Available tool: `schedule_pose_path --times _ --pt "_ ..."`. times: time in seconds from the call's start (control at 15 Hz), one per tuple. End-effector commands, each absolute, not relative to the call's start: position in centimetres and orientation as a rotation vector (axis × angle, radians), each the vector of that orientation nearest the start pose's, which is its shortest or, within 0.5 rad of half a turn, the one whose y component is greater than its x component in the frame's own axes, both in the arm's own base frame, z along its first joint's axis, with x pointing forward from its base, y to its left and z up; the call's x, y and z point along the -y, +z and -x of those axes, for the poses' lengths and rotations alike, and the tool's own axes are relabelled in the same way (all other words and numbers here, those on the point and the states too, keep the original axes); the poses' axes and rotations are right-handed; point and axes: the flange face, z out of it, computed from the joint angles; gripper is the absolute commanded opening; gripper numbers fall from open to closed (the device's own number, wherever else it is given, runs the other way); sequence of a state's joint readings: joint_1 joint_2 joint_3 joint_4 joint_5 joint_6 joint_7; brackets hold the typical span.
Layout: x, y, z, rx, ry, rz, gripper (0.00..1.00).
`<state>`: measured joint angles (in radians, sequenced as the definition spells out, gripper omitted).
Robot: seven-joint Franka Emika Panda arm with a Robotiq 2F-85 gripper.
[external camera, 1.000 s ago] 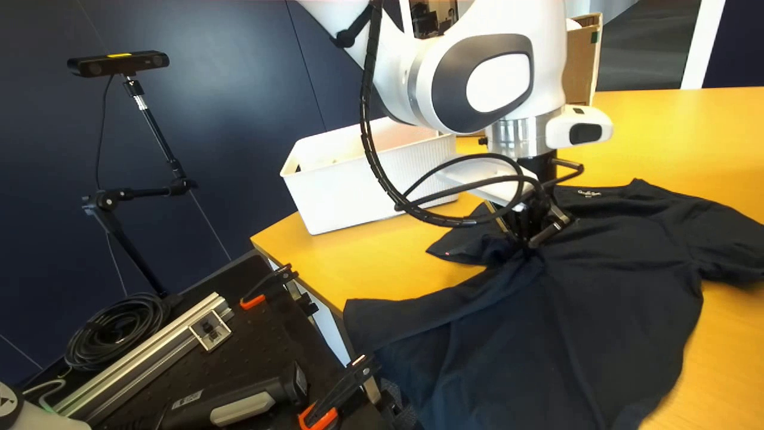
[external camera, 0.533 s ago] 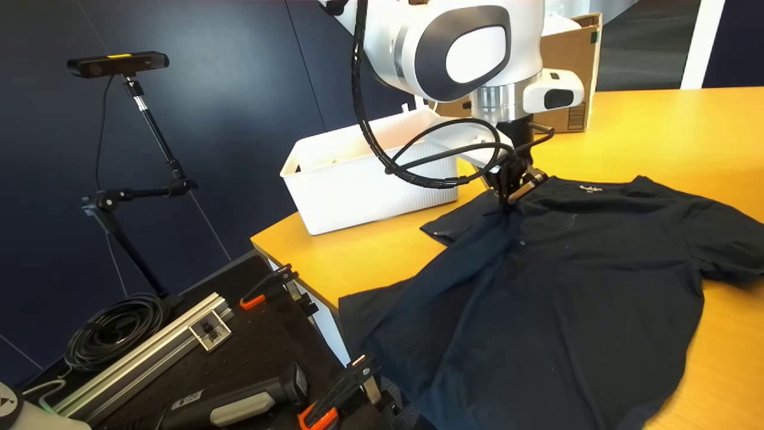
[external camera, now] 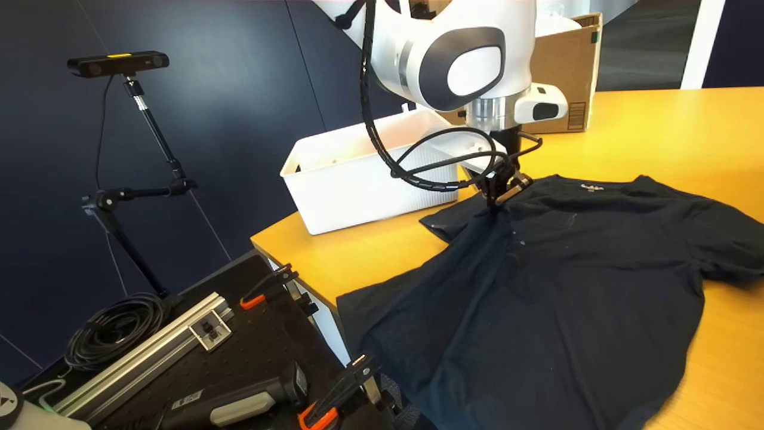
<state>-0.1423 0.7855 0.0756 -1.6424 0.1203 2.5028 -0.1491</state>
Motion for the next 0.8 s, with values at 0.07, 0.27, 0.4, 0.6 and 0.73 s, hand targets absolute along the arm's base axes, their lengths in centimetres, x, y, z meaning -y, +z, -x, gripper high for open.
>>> schedule_pose_path --times 0.07,0.27,0.4,0.6,0.73 --pt "4.1 14.3 -70.8 -0.01 -0.076 3.0 0.01" --pt "3.1 14.0 -71.5 0.025 -0.076 2.969 0.01" --pt "2.5 14.1 -72.4 0.038 -0.093 2.956 0.01" --pt "1.9 14.7 -73.8 0.042 -0.122 2.938 0.01" --pt "1.7 14.9 -74.6 0.045 -0.133 2.929 0.01"
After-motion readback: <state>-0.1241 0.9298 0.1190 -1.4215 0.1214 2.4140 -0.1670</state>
